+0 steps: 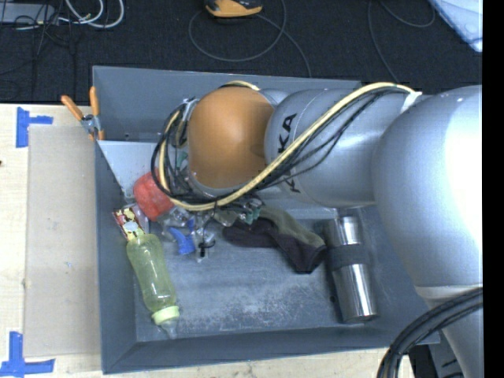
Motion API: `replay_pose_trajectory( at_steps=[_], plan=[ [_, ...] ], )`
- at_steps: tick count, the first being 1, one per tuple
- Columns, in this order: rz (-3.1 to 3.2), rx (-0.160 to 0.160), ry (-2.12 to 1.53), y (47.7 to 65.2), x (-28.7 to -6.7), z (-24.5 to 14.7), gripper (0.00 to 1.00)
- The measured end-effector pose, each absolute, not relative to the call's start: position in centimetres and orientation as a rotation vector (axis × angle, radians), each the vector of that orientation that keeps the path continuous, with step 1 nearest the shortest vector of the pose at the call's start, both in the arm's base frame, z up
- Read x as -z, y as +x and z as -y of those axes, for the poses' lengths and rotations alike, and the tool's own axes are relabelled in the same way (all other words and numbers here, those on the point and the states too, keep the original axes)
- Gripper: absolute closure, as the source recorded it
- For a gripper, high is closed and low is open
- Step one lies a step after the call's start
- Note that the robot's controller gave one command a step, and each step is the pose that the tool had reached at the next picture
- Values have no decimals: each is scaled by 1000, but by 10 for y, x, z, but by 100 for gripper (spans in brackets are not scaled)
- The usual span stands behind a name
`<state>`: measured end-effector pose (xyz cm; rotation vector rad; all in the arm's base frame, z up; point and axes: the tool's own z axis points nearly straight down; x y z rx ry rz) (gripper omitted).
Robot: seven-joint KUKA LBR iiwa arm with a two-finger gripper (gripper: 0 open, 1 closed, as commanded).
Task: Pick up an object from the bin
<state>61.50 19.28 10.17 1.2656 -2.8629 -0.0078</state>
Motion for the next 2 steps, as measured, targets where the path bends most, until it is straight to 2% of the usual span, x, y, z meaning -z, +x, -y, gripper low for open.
replay_pose_trajectory(
  at_steps=[2],
  plan=[
    [2873,6,1270,618,-158,-195,100]
  ],
)
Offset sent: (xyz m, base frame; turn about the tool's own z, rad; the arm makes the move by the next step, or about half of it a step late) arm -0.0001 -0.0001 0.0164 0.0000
